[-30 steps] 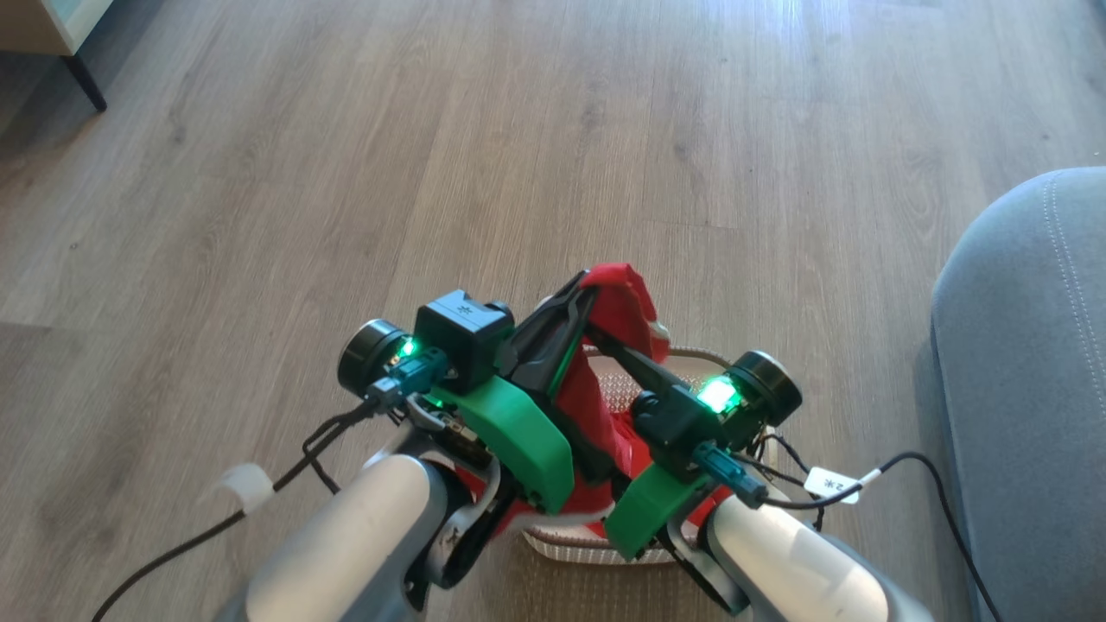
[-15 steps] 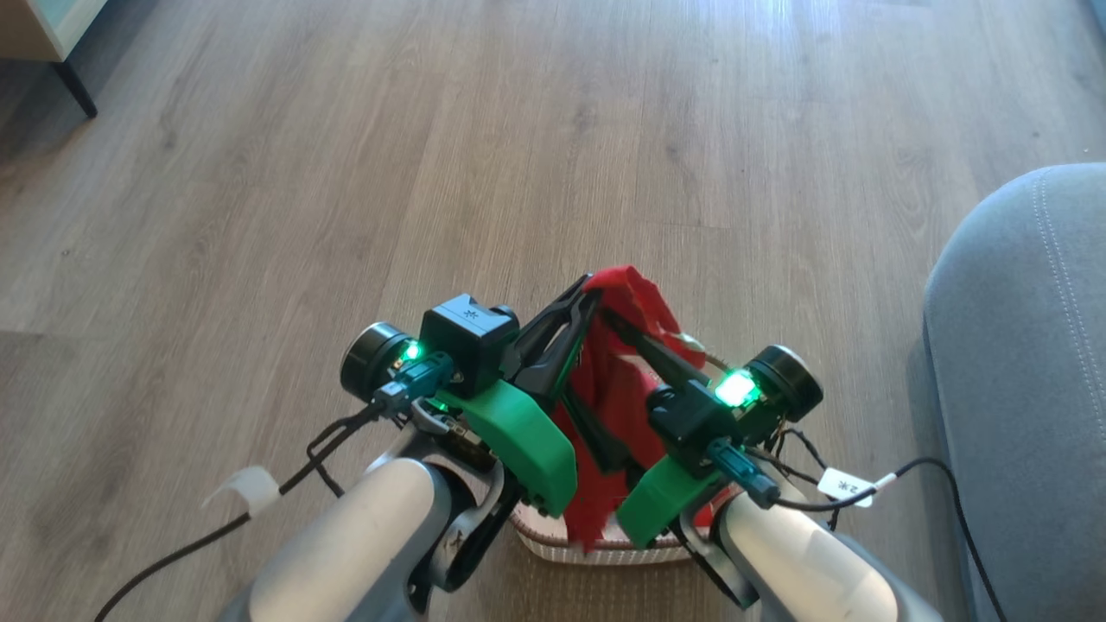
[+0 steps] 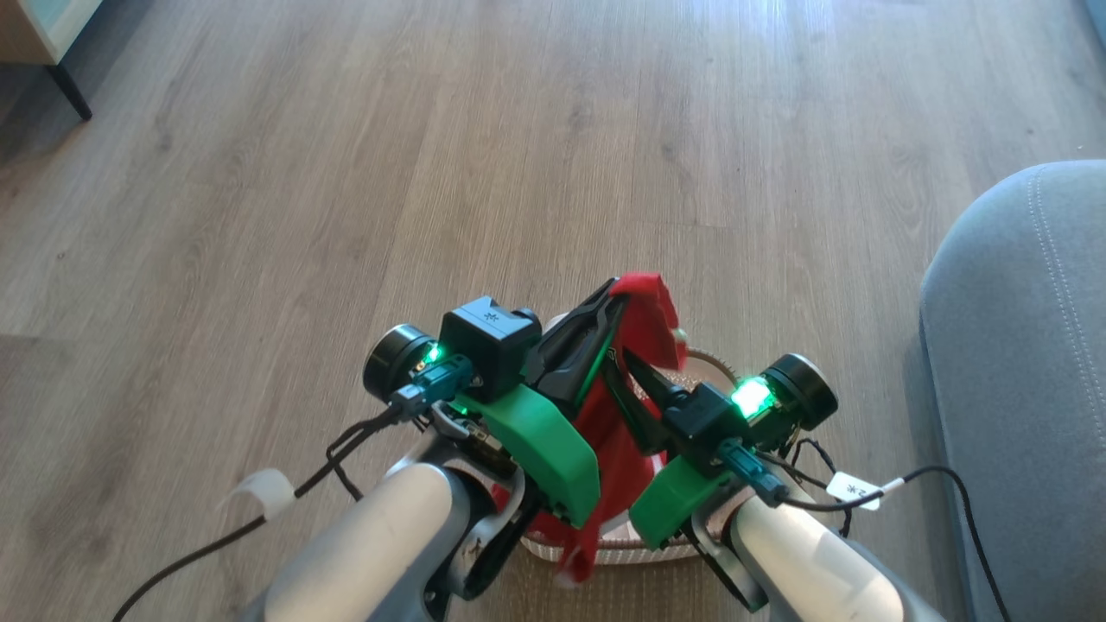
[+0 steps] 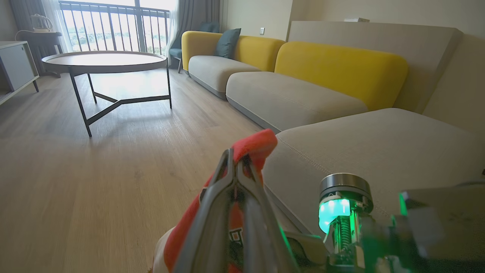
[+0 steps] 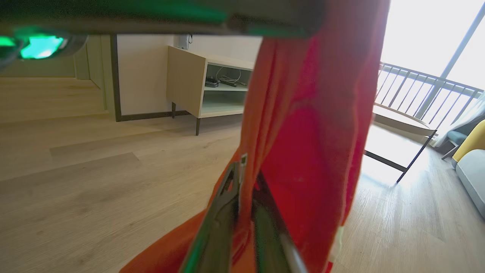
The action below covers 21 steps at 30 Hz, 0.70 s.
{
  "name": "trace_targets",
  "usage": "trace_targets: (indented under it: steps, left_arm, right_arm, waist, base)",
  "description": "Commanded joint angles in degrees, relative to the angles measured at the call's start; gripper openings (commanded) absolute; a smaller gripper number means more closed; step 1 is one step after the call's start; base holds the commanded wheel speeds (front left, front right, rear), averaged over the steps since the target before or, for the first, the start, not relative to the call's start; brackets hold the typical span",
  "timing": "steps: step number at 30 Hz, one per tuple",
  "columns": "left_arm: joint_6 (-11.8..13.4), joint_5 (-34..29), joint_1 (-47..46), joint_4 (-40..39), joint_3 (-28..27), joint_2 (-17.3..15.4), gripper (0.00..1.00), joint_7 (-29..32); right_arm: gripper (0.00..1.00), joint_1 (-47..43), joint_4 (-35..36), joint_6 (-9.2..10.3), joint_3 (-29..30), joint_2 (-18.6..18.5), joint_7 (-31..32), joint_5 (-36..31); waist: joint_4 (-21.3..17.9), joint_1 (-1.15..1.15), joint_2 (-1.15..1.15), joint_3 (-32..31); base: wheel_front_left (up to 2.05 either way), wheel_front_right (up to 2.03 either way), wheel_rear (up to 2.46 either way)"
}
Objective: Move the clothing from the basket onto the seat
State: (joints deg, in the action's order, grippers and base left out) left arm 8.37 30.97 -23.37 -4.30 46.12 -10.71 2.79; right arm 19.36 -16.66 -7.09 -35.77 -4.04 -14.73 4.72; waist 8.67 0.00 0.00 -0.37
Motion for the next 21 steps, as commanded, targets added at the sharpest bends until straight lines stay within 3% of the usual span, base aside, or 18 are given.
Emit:
trace_targets:
  steps: [1,7,8,11,12,13,21]
  left_arm:
    - [0.5,0.4,-3.2,-2.3,-2.0,0.1,0.0,0.1]
    - [0.7,0.7,-3.1,-2.3,-2.2,-0.3,0.0,-0.1]
    - [0.7,0.7,-3.0,-2.2,-2.3,-0.4,0.06,-0.2]
    - [0.8,0.9,-2.6,-1.5,-2.5,-0.7,0.61,-0.6]
    - [0.8,0.9,-2.5,-1.3,-2.6,-0.9,0.88,-0.8]
    - [0.8,0.9,-2.3,-1.1,-2.6,-1.0,1.0,-1.0]
    - [-0.2,0.1,-1.4,1.0,-2.0,-2.2,1.0,-3.6]
  right_arm:
    - [0.0,1.1,1.4,-0.4,-0.4,1.2,-0.3,0.5]
    - [0.0,1.5,1.4,-0.4,-0.3,1.2,-0.3,1.2]
    - [0.0,1.5,1.5,-0.4,-0.2,1.2,-0.3,1.4]
    - [0.0,1.4,1.8,-0.4,0.3,1.2,-0.3,1.7]
    - [0.0,1.3,1.9,-0.4,0.6,1.2,-0.3,1.6]
    - [0.0,1.1,2.1,-0.4,1.0,1.2,-0.3,1.6]
    - [0.0,-1.5,4.9,-0.4,6.8,0.0,-0.3,0.2]
  waist:
    - [0.0,0.0,0.0,0.1]
    - [-0.3,0.0,0.0,0.6]
    - [-0.4,0.0,0.0,0.7]
    - [-0.8,0.0,0.0,0.9]
    - [-1.0,0.0,0.0,0.9]
    - [-1.2,0.0,0.0,1.0]
    - [-4.6,0.0,0.0,1.9]
  base:
    - [0.0,0.0,0.0]
    - [0.0,0.0,0.0]
    - [0.0,0.0,0.0]
    - [0.0,0.0,0.0]
    - [0.0,0.0,0.0]
    - [0.0,0.0,0.0]
    - [0.0,0.0,0.0]
